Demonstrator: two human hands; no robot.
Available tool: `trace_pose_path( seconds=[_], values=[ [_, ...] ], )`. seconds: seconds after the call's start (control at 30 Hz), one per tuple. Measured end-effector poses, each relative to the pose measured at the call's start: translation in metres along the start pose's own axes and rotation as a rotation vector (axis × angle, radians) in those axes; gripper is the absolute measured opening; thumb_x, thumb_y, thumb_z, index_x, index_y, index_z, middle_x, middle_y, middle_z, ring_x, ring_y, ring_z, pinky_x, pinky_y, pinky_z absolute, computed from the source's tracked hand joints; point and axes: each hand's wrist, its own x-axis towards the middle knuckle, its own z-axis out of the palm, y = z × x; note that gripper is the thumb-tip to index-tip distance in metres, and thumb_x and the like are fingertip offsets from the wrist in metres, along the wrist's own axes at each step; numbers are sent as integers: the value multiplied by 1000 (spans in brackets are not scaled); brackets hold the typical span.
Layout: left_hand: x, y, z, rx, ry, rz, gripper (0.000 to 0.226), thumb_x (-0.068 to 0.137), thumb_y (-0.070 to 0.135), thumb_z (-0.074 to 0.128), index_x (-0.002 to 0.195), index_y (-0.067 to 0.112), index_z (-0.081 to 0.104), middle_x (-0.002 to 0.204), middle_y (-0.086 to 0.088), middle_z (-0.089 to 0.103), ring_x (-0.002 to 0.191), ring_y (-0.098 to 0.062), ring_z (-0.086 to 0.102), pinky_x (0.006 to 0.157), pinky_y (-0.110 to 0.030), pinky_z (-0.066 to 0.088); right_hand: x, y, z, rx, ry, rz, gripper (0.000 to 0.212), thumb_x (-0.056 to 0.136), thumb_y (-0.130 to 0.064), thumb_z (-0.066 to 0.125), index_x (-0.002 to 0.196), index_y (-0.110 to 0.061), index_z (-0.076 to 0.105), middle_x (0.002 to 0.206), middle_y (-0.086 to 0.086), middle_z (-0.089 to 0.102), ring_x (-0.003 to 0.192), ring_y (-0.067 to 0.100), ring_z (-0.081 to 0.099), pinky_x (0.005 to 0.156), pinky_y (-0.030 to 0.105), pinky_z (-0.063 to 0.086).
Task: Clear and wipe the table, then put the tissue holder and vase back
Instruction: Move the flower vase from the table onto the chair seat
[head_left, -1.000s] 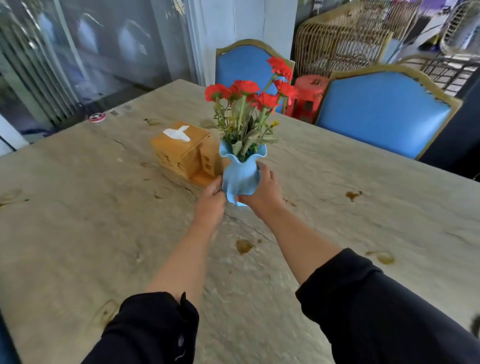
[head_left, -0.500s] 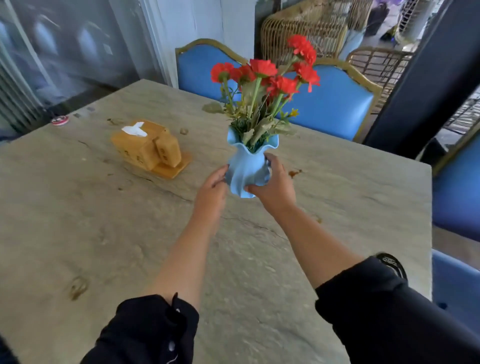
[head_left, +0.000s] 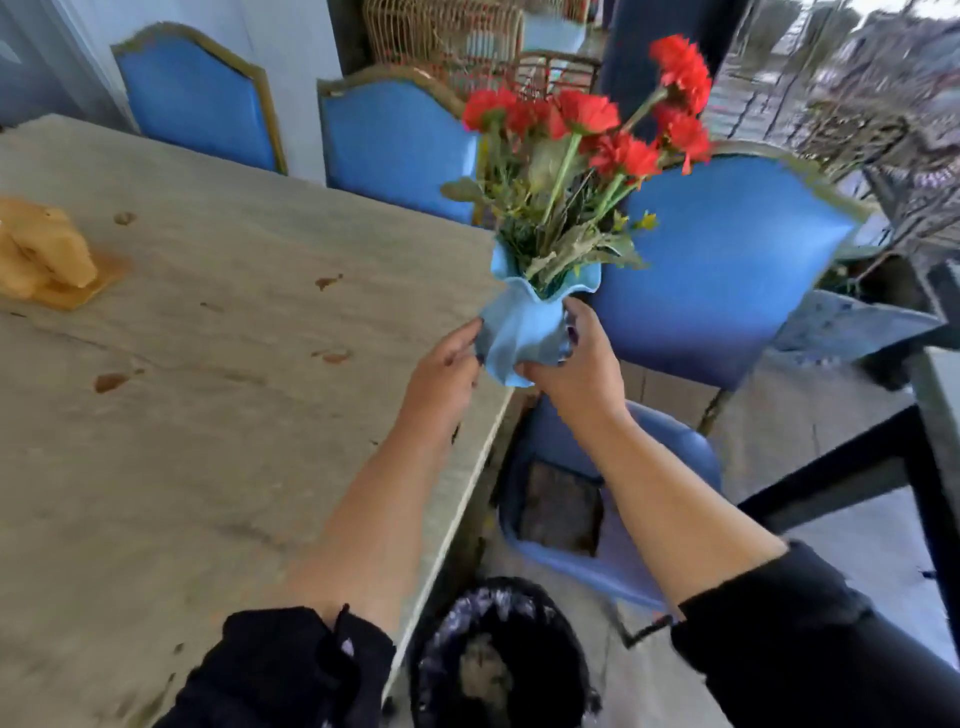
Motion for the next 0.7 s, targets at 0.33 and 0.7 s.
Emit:
trace_pose_path(
  seconds=[0.33,0.7],
  values=[
    [15,-84,195,-178,-150,-353,31,100,21,40,124,21,58,121,0,62,116,-12,56,97,-29,44,9,186,-109,-61,59,223,77,65,-19,83,130,-25,42,120,1,60,104,22,59,74,27,41],
    [84,-220,288,-204,-153,-508,20,96,28,48,106,24,65,102,8,68,102,-8,62,84,-21,45,37,366,-89,17,107,398,68,71,-12,78,129,-22,44,111,-10,54,99,15,56,66,18,38]
  ],
)
